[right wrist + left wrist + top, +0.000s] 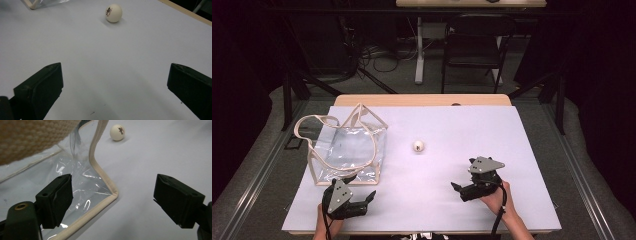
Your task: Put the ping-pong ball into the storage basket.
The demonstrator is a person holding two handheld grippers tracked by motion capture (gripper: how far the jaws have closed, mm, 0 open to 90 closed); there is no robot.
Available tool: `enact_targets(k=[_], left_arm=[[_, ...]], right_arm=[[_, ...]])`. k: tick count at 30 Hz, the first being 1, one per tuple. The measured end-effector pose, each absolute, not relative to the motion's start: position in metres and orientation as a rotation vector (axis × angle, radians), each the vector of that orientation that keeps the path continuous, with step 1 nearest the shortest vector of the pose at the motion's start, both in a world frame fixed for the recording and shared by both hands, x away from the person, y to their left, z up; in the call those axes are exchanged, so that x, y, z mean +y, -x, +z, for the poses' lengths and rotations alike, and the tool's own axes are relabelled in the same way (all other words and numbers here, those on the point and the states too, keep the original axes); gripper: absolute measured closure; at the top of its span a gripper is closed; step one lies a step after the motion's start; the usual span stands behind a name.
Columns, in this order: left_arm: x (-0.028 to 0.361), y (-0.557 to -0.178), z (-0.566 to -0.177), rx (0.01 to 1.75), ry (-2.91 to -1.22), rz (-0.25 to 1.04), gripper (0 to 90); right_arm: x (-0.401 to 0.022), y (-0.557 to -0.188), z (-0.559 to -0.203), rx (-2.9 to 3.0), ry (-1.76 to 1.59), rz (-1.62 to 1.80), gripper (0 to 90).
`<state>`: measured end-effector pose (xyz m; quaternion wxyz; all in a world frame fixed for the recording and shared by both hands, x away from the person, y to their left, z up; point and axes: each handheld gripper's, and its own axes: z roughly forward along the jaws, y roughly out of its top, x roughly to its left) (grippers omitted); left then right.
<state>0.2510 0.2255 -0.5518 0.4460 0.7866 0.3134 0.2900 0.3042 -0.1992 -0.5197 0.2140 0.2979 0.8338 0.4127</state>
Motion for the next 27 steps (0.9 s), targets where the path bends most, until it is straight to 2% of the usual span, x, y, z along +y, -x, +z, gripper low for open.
enact_targets(k=[27], left_arm=[[0.226, -0.251, -0.552, 0.775, -1.949, 0.719, 16.1]], right_arm=[[-0.187, -0.328, -0.517, 2.347, -0.829, 1.122, 0.2]])
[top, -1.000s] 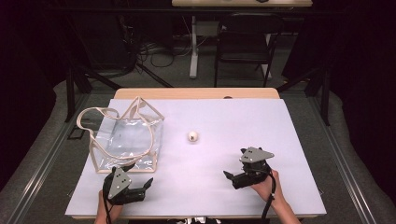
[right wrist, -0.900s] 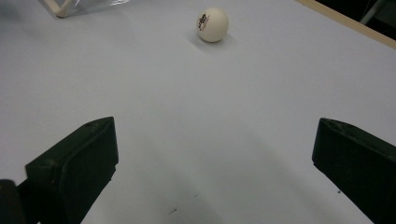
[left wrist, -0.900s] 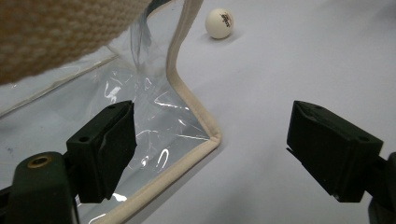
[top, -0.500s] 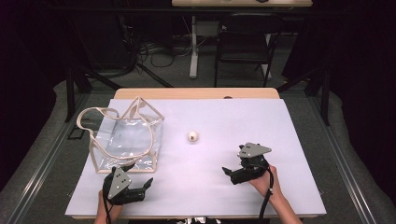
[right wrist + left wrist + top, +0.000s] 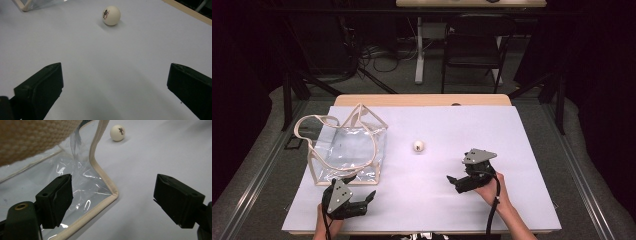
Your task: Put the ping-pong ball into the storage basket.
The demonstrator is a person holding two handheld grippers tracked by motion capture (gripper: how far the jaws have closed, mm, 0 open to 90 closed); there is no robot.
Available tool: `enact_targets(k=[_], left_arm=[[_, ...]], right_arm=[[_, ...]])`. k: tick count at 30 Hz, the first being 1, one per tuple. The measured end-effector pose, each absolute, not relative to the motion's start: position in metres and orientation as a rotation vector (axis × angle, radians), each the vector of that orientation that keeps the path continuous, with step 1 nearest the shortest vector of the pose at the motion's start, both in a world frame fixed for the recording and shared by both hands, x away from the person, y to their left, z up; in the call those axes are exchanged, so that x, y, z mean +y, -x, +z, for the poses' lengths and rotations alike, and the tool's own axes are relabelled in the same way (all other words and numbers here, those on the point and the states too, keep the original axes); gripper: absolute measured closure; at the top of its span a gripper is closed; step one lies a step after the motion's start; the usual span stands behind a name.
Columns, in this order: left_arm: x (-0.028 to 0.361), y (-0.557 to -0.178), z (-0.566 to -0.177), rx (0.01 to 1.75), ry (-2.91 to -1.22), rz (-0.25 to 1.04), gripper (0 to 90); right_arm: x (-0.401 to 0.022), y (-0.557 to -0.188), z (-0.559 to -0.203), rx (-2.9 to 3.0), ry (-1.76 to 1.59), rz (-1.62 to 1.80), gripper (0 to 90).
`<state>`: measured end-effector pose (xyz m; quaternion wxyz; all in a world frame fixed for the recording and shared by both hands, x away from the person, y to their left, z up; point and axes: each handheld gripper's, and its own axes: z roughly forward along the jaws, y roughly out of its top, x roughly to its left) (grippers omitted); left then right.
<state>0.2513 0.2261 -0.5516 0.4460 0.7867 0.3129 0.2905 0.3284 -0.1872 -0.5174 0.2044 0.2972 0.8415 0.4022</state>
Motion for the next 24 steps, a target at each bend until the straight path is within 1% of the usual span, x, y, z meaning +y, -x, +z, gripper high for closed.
enact_targets(k=[24], left_arm=[[0.226, -0.251, -0.552, 0.774, -1.949, 0.718, 16.1]], right_arm=[[-0.176, -0.354, -0.515, 2.368, -0.829, 1.111, 0.2]])
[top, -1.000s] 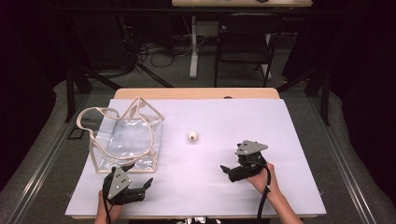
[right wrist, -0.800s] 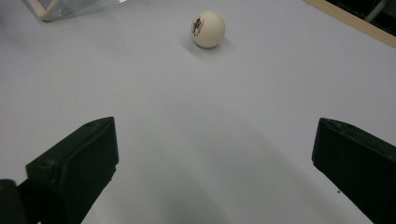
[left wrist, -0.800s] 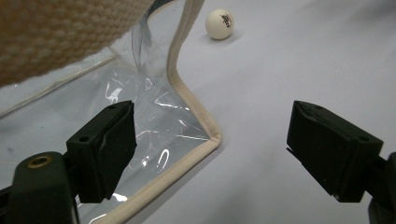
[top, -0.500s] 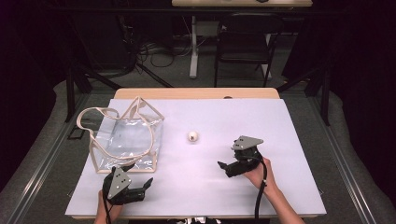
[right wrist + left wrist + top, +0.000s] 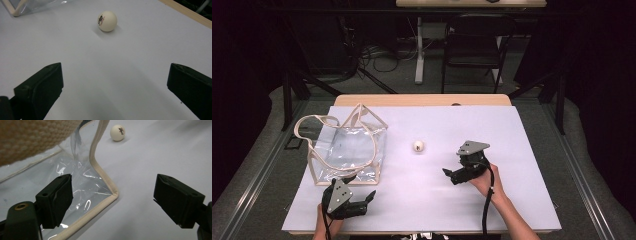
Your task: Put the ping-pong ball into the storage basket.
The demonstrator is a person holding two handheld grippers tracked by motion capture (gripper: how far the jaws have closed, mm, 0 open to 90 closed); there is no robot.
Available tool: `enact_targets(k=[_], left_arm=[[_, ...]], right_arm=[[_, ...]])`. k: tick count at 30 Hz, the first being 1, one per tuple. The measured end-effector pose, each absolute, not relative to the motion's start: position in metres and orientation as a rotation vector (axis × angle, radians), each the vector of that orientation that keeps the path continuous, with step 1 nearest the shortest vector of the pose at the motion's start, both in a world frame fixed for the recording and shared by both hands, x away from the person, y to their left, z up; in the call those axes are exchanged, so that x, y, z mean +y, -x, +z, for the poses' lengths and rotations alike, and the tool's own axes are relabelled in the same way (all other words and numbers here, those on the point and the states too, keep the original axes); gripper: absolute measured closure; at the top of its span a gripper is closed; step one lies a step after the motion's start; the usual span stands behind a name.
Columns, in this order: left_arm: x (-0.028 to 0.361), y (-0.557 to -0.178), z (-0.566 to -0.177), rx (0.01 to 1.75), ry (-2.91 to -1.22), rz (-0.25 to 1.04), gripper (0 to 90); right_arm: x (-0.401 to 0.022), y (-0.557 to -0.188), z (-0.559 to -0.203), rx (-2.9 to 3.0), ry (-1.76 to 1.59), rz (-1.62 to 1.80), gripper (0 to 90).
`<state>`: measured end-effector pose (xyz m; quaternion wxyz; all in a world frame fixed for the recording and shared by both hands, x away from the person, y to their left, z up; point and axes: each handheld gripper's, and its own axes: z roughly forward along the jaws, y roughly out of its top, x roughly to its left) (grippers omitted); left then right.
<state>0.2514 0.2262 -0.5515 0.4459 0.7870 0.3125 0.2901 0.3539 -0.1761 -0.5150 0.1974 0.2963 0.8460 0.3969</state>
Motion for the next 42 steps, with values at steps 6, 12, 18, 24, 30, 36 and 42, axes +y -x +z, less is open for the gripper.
enact_targets(k=[6, 12, 18, 24, 30, 36, 42], left_arm=[[0.226, -0.251, -0.552, 0.774, -1.947, 0.719, 16.1], [0.226, -0.251, -0.551, 0.774, -1.946, 0.719, 16.1], [0.226, -0.251, -0.552, 0.771, -1.949, 0.717, 16.0], [0.226, -0.251, -0.552, 0.772, -1.950, 0.715, 16.0], [0.226, -0.251, -0.551, 0.771, -1.949, 0.717, 16.1], [0.226, -0.251, -0.552, 0.771, -1.949, 0.717, 16.1], [0.226, -0.251, -0.552, 0.773, -1.949, 0.717, 16.1]], right_arm=[[-0.171, -0.360, -0.514, 2.378, -0.828, 1.106, 0.1], [-0.168, -0.367, -0.514, 2.381, -0.828, 1.106, 0.1], [-0.164, -0.373, -0.515, 2.393, -0.835, 1.107, 0.1], [-0.162, -0.380, -0.514, 2.399, -0.834, 1.110, 0.0], [-0.159, -0.386, -0.512, 2.394, -0.835, 1.117, 0.0], [-0.156, -0.392, -0.512, 2.399, -0.827, 1.122, 0.0], [-0.153, -0.396, -0.512, 2.413, -0.826, 1.109, 0.0]])
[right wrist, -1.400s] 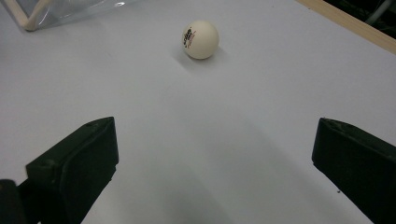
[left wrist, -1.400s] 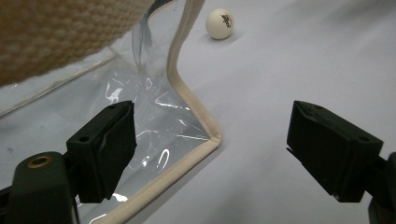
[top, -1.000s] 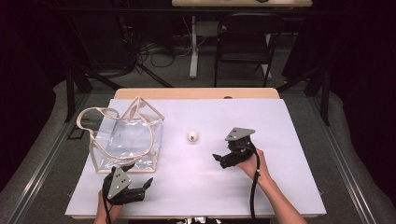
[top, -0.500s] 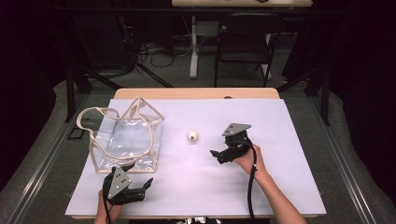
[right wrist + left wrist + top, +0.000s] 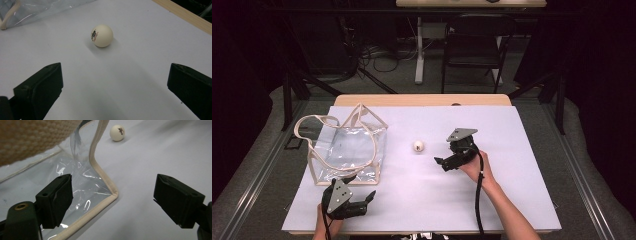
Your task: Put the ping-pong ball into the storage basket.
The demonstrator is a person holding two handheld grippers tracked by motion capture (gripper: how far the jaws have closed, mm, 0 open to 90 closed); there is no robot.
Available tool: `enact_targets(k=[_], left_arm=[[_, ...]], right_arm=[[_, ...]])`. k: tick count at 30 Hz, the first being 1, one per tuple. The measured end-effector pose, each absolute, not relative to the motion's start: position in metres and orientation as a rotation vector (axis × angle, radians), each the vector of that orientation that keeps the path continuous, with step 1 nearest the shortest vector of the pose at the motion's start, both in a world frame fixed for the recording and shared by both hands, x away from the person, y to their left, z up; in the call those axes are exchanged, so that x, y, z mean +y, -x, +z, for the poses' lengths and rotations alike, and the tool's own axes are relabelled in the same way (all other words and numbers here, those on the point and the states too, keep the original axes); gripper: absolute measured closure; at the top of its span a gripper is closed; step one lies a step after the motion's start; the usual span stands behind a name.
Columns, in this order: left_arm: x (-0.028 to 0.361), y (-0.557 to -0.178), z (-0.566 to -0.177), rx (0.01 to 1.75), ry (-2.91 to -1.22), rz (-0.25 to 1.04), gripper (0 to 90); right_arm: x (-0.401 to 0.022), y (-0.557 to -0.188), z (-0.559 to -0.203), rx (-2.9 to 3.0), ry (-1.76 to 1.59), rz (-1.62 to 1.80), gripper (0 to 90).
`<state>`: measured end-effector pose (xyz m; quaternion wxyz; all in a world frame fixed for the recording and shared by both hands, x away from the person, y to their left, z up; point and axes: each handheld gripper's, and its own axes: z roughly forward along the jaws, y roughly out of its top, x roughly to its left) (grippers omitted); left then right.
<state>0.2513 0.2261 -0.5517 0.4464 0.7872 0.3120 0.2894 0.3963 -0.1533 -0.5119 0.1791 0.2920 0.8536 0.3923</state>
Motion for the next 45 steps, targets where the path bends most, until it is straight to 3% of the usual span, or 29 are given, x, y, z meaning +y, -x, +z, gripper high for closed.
enact_targets(k=[45], left_arm=[[0.226, -0.252, -0.552, 0.766, -1.952, 0.716, 16.0]], right_arm=[[-0.112, -0.438, -0.515, 2.497, -0.818, 1.066, 0.2]])
